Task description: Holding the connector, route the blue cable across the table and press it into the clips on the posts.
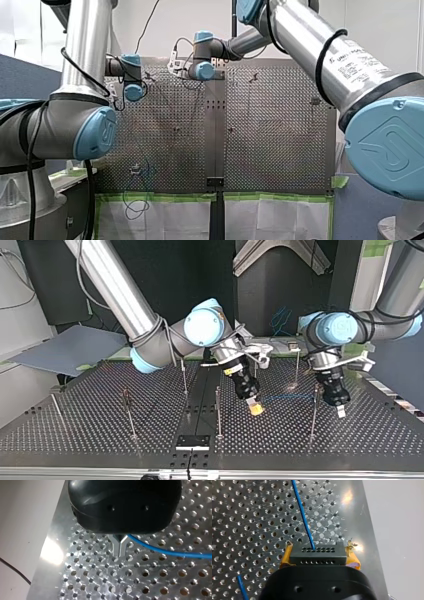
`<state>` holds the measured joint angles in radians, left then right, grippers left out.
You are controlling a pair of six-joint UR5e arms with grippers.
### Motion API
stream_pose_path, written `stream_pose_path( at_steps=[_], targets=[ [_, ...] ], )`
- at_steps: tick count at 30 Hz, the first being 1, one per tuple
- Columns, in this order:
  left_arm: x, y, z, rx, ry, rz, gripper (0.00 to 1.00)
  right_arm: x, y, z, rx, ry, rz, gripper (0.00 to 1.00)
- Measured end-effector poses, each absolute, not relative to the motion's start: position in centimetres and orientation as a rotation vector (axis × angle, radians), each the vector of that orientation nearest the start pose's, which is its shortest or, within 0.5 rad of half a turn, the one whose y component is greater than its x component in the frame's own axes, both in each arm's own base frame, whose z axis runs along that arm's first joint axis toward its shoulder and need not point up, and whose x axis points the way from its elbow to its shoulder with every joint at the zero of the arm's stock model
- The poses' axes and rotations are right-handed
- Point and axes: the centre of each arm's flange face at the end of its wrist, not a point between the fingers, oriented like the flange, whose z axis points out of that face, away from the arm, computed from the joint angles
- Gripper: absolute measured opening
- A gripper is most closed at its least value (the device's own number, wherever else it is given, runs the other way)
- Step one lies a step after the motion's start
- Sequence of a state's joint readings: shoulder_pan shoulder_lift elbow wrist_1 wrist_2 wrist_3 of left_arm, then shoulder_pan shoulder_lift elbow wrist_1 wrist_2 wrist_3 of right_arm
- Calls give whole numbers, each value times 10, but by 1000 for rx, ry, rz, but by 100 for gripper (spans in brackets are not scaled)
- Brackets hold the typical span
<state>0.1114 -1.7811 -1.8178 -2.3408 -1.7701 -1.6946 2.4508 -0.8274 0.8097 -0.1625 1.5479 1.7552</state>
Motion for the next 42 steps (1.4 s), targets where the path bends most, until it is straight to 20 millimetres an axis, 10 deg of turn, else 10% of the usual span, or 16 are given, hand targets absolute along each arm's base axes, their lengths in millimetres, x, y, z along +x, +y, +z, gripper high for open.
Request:
stream_pose_path(
  at_steps=[12,13,16,26,29,31,34,42],
  targets=[
    [574,-41,337,-364,1222,64,0,699,-403,398,-2105,951,-2649,0],
    [574,-40,337,-370,1225,58,16,699,-403,397,-2108,952,-2647,0],
    [573,-40,335,-384,1239,49,25,698,-404,396,-2118,961,-2641,0],
    [567,-40,328,-411,1301,17,24,693,-410,393,-2146,986,-2622,0],
    [567,-41,327,-402,1312,3,40,691,-413,392,-2157,994,-2615,0],
    [567,-41,327,-395,1319,0,78,689,-415,391,-2164,999,-2612,0],
    [566,-41,326,-391,1334,-1,100,687,-418,387,-2178,1007,-2603,0],
    [558,-40,323,-422,1381,15,100,683,-423,381,-2217,1019,-2579,0]
  ],
)
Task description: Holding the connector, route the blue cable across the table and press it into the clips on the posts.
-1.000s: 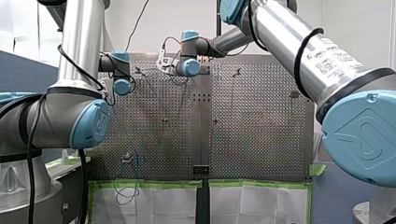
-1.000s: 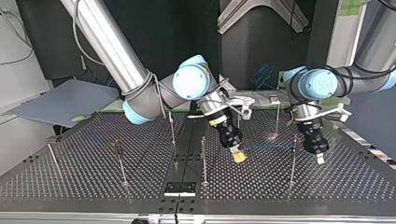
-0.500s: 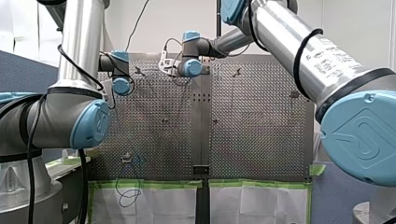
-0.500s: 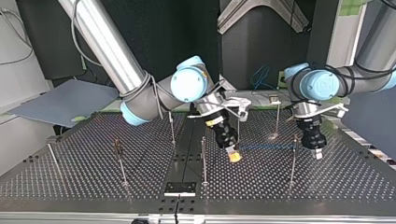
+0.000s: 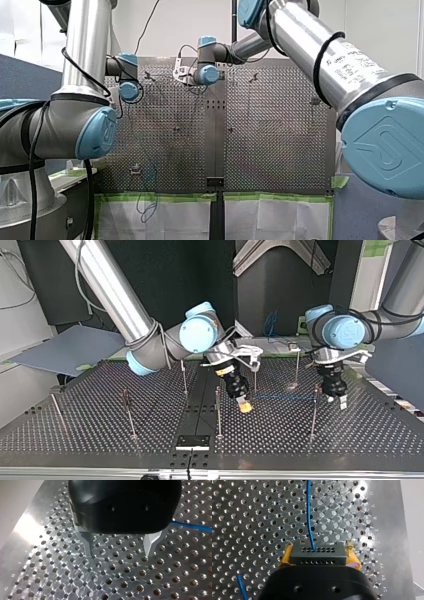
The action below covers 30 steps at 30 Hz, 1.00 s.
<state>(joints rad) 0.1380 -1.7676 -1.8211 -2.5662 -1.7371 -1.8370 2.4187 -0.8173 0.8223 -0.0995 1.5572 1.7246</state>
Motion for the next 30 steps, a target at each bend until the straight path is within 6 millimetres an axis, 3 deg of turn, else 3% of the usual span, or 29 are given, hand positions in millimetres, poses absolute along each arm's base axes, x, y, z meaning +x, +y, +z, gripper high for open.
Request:
stream_pose_path(
  at_steps=[14,30],
  targets=[
    [509,-50,326,-503,1451,-17,100,682,-424,376,-2230,1026,-2566,0],
    [445,-80,322,-407,1542,-87,100,684,-418,363,-2255,1030,-2531,0]
  ],
)
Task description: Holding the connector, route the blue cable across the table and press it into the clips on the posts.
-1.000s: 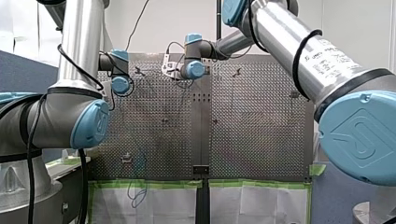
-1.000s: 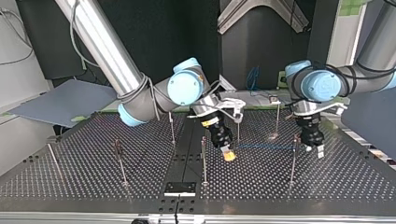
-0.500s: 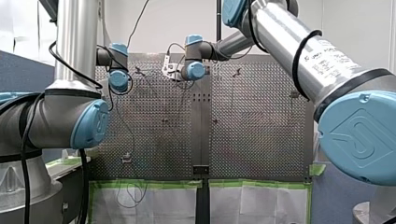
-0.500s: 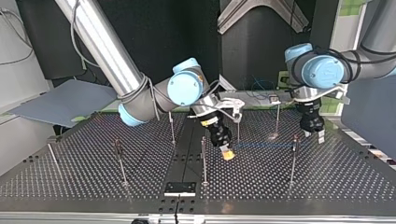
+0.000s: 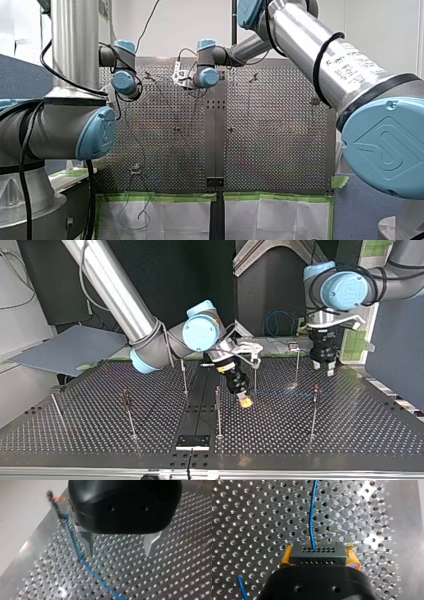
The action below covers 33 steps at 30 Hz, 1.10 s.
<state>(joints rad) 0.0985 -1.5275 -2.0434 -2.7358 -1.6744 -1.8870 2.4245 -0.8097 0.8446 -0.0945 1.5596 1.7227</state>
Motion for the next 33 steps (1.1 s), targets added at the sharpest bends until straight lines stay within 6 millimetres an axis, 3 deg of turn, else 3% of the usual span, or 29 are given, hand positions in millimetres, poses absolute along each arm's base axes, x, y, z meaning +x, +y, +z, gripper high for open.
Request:
stream_pose_path(
  at_steps=[7,24,33],
  targets=[
    [422,-93,330,-343,1569,-66,100,682,-420,357,-2268,1043,-2517,0],
    [400,-126,395,-106,1362,-85,100,681,-424,351,-2274,1054,-2512,0],
    [413,-139,391,-66,1327,-51,100,681,-425,351,-2275,1054,-2513,0]
  ],
)
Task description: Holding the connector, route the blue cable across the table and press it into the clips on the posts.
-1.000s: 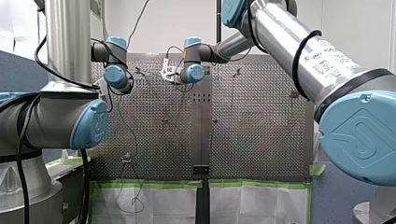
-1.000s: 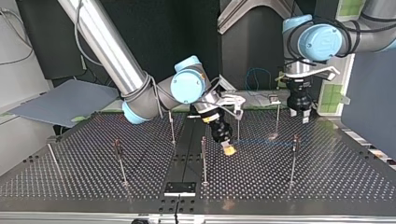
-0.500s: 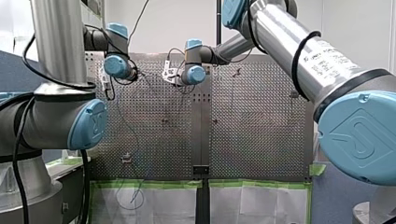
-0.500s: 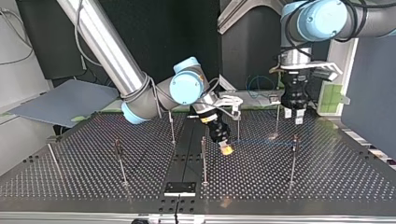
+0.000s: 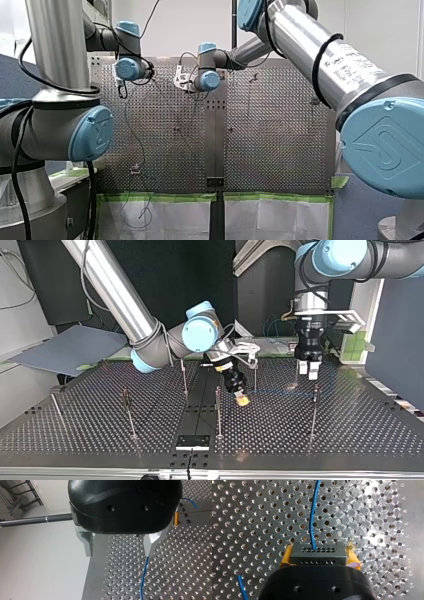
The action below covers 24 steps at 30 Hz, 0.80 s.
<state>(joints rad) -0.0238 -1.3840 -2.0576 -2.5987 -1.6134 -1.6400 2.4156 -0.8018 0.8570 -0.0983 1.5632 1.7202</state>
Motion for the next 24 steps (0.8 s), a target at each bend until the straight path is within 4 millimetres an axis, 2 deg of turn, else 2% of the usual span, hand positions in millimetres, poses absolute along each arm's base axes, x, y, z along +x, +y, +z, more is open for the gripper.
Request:
stream_pose_path(
  at_steps=[24],
  targets=[
    [474,-167,365,-95,1289,-22,100,680,-427,350,-2279,1054,-2519,0]
  ],
)
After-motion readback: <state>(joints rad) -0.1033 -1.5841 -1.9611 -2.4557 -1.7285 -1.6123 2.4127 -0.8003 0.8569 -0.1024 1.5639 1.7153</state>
